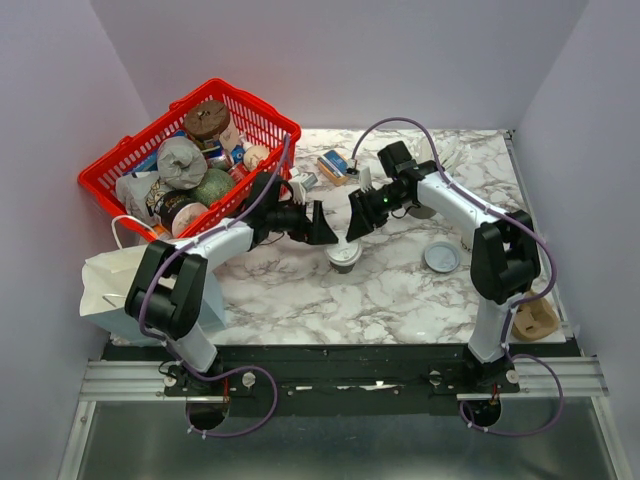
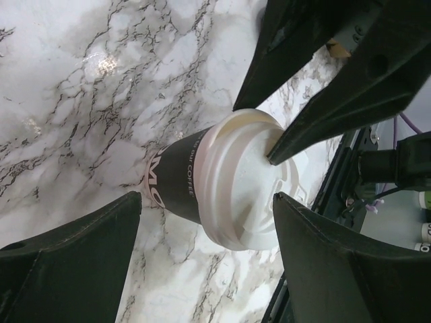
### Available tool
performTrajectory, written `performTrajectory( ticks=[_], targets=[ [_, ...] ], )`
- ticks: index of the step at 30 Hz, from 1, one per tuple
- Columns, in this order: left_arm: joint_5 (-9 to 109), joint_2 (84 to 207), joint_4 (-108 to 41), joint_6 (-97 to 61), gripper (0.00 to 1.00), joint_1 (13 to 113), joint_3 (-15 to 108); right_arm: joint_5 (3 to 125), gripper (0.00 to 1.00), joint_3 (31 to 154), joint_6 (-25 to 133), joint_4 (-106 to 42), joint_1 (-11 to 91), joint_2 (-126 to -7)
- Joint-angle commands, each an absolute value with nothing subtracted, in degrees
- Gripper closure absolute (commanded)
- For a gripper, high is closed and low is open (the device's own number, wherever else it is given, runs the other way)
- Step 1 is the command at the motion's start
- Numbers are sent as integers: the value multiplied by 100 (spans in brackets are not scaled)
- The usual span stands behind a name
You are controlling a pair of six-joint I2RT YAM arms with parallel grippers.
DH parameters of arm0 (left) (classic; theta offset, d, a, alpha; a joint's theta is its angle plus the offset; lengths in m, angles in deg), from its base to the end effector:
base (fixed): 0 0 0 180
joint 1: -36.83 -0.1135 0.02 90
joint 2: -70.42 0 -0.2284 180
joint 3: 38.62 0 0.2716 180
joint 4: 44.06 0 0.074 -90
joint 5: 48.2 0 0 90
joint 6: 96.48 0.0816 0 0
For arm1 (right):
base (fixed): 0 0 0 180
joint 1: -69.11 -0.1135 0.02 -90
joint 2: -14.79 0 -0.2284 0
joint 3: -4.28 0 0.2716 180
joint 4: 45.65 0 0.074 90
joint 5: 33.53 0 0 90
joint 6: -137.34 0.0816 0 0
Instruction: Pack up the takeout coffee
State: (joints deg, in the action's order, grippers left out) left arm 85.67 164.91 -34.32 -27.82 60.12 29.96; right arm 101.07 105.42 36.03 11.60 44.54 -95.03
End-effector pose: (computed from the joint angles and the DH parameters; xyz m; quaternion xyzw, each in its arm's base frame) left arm 0.3360 -0.2062 0.1451 0.1846 0.8222 -0.4683 0.2657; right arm 0.3580 0.2267 0.1668 -0.3540 0.8365 0.3909 0.1488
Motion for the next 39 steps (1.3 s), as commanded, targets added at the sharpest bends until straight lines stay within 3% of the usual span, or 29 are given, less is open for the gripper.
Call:
performTrajectory(
  ticks=[1, 14, 39],
  targets=[
    [8977, 15998, -2973, -2275, 13, 5942, 2997, 9848, 52, 10511, 3600, 1097, 4433, -9305],
    [8689, 15646, -2435, -210, 16, 6144, 2609, 9866, 51, 10608, 3626, 1115, 4433, -9349],
    [8337, 16279, -2988, -806, 20, 6311, 2961, 10296, 46, 10458, 3794, 1124, 4433, -9314]
  ],
)
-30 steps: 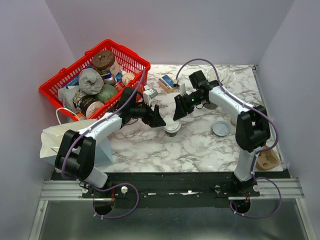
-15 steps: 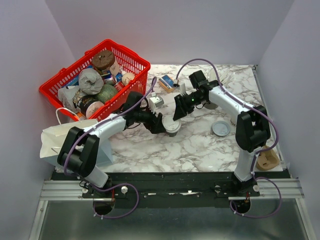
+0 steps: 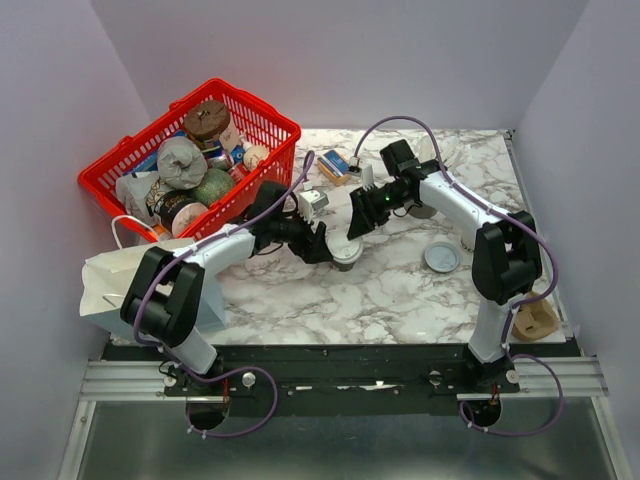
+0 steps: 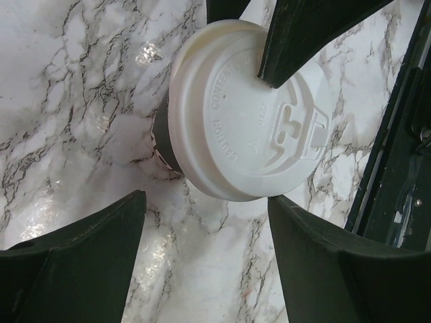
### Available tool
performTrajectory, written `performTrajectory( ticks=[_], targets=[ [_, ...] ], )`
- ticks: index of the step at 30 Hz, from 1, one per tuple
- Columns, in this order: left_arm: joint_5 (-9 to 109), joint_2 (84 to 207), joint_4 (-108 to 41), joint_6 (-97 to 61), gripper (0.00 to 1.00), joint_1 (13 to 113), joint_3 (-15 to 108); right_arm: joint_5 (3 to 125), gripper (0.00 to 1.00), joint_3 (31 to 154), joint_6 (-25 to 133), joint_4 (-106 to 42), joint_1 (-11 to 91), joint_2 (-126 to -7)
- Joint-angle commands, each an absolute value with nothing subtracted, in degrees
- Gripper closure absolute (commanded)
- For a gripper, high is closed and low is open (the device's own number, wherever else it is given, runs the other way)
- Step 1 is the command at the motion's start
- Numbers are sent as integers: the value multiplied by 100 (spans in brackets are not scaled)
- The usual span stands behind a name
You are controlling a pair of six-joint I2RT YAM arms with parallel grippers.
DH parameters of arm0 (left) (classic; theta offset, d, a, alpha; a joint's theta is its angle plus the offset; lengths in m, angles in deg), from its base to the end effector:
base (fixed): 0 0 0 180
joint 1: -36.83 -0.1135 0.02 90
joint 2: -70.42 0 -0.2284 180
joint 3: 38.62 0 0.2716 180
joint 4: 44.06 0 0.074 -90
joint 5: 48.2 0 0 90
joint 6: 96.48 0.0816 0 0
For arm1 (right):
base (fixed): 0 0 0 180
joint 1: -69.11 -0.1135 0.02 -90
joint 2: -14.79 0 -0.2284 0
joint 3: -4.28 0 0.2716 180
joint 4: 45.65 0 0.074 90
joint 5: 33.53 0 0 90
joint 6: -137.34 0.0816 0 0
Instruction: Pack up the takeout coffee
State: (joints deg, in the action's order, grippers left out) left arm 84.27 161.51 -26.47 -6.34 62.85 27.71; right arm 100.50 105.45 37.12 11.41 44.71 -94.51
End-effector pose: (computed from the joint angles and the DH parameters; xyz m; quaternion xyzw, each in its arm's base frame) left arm 0.3085 -0.2119 0.1377 0.3355 0.7974 -0.4072 0.2928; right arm 0.3591 0.2252 0.1702 -0.3463 0.8405 0.3879 0.1524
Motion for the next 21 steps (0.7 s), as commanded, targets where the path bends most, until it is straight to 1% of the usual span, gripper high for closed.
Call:
performTrajectory(
  ticks=[1, 3, 6, 7, 9, 16, 18, 21],
  targets=[
    [8337, 16279, -3006, -824, 20, 6320, 2961, 10323, 46, 10458, 3802, 1124, 4433, -9314],
    [8354, 16296, -3006, -859, 20, 6311, 2970, 10454, 46, 10458, 3829, 1124, 4442, -9323],
    [8319, 16340, -2945, -868, 20, 6320, 2996, 10621, 43, 10441, 3899, 1124, 4433, -9305],
    [8310, 16358, -2866, -876, 20, 6311, 3031, 10630, 39, 10432, 3916, 1115, 4433, -9314],
    [8301, 16367, -2813, -868, 20, 6311, 3049, 10631, 38, 10432, 3943, 1115, 4433, -9305],
    [8556, 16296, -2874, -1192, 20, 6302, 3075, 10402, 37, 10432, 3908, 1124, 4433, -9323],
    [8810, 16323, -2918, -1290, 20, 6311, 3066, 10402, 37, 10432, 3917, 1115, 4433, -9323],
    [8899, 16332, -3015, -1438, 19, 6311, 3031, 10376, 39, 10432, 3899, 1123, 4433, -9314]
  ],
)
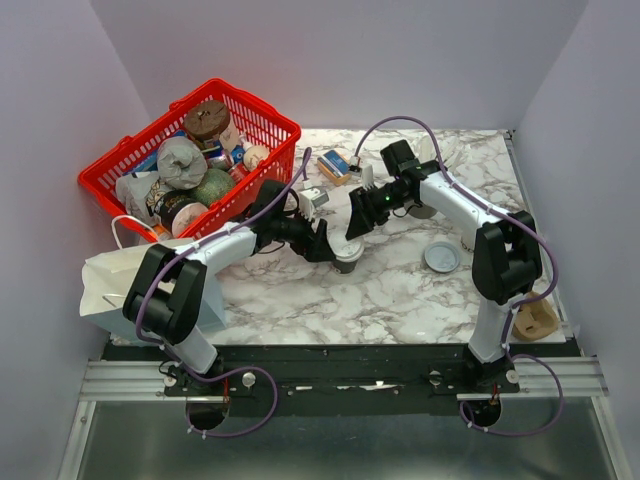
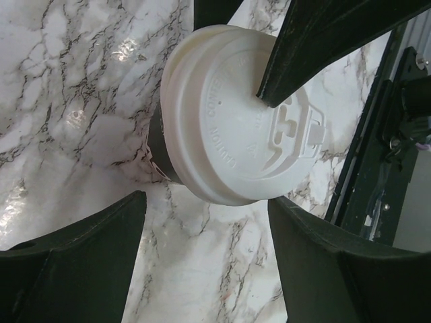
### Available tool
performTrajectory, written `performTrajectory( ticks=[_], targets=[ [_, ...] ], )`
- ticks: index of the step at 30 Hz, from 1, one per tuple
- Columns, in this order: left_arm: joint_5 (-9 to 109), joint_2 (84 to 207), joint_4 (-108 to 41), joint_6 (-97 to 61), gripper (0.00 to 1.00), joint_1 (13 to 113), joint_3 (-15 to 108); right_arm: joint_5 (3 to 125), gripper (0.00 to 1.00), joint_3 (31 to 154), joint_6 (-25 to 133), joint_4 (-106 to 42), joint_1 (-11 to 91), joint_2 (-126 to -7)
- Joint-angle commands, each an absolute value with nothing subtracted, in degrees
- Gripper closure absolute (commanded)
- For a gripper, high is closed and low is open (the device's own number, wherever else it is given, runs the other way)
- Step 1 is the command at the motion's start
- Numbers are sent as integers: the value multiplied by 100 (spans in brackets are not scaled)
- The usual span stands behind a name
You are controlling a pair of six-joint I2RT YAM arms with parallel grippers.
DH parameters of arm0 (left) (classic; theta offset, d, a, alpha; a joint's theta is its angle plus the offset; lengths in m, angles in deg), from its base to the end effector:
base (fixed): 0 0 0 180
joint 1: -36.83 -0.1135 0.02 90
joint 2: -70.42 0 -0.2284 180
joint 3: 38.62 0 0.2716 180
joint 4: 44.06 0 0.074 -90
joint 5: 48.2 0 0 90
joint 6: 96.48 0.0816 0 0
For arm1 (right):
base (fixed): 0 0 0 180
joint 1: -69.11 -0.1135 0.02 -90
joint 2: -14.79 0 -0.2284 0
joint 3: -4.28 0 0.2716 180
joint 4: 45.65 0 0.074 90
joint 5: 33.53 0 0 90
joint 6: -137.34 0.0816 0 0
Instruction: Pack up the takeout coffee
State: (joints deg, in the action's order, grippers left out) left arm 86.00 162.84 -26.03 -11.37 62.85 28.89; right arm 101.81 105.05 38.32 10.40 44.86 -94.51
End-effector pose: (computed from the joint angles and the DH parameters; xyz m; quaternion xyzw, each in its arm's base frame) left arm 0.3102 -0.2147 0.1370 0.3034 0.8075 -0.4310 0.2646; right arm 0.3595 0.2256 0.1701 -0.3389 0.8382 0.3996 0.1514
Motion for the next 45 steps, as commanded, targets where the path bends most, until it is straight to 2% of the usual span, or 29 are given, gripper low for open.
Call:
performTrajectory(
  ticks=[1, 4, 10, 24, 33, 40, 45],
  targets=[
    [8899, 16332, -2997, -1439, 20, 6302, 3031, 10384, 40, 10432, 3899, 1115, 4433, -9314],
    [8812, 16340, -2831, -1343, 19, 6311, 3040, 10384, 46, 10415, 3873, 1088, 4433, -9288],
    [8504, 16367, -2479, -1079, 19, 6302, 3075, 10253, 52, 10423, 3767, 1062, 4433, -9244],
    [9365, 15831, -2197, -437, 14, 6302, 2829, 9928, 54, 10291, 3504, 1106, 4433, -9182],
    [9128, 15997, -2048, -130, 14, 6311, 2934, 9892, 46, 10616, 3468, 1194, 4468, -9261],
    [9145, 15893, -2399, -516, 13, 6302, 2908, 9971, 38, 10687, 3503, 1247, 4503, -9279],
    [9110, 15717, -2356, -560, 11, 6259, 2829, 10112, 37, 10740, 3591, 1247, 4556, -9314]
  ],
)
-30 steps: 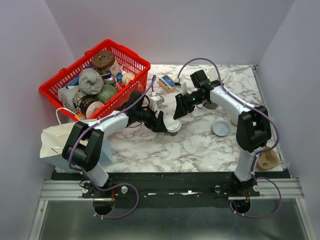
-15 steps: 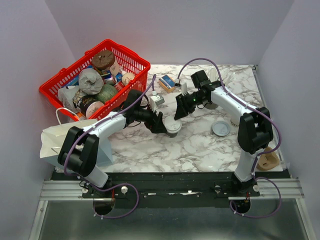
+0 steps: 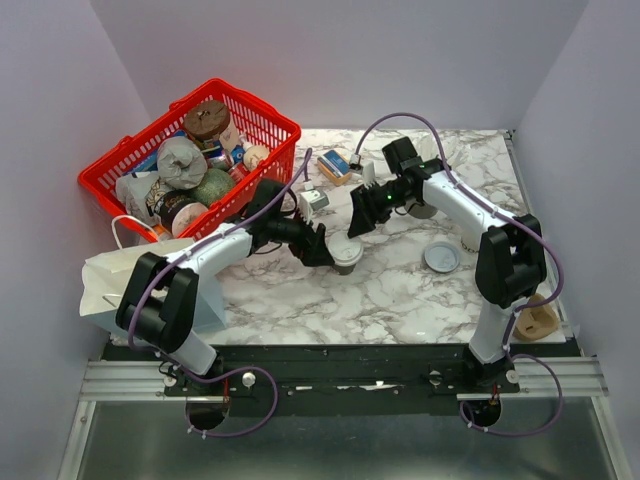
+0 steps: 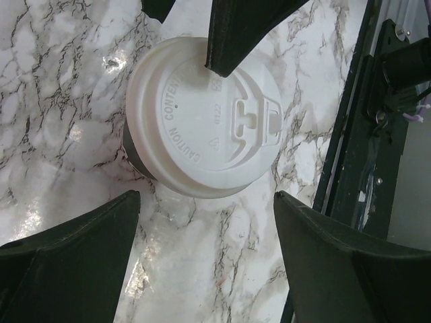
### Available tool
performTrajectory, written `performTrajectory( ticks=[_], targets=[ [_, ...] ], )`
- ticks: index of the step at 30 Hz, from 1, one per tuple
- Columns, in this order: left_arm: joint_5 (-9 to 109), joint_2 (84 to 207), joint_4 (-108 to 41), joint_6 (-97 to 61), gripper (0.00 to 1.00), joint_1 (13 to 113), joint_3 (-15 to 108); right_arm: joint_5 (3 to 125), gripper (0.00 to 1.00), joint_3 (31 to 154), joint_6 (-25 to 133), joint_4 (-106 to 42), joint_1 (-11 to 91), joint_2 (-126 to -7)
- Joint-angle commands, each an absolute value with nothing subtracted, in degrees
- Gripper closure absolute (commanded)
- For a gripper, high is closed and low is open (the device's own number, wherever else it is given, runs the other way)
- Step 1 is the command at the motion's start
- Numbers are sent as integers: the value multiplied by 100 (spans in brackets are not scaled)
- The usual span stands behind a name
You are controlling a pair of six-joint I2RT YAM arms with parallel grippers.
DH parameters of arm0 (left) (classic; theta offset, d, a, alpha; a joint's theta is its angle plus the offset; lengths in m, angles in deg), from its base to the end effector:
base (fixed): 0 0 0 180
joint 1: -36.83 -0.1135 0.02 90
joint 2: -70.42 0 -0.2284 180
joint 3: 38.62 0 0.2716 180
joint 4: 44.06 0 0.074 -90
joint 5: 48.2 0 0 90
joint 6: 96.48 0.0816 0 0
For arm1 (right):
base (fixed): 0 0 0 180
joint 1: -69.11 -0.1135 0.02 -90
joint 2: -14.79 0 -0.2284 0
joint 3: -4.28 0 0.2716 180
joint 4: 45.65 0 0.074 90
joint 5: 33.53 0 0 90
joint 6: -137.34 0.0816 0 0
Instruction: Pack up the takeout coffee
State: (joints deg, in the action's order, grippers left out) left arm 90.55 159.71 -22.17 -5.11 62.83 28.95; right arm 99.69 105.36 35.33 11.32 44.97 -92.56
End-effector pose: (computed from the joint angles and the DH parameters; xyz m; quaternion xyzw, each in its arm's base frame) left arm 0.2985 -0.2138 0.1532 0.3560 0.7750 -0.4471 0.2696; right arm 0.3588 0.2220 0.1827 -0.3616 0.8334 0.3790 0.1761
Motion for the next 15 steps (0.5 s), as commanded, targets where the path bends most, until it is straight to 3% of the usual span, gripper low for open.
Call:
performTrajectory(
  ticks=[1, 15],
  targets=[
    [9041, 15708, -2347, -621, 11, 6258, 2820, 10121, 36, 10740, 3600, 1238, 4547, -9314],
    [8768, 15909, -3761, -2361, 8, 6056, 2706, 10630, 24, 10626, 3653, 1352, 4679, -9226]
  ],
)
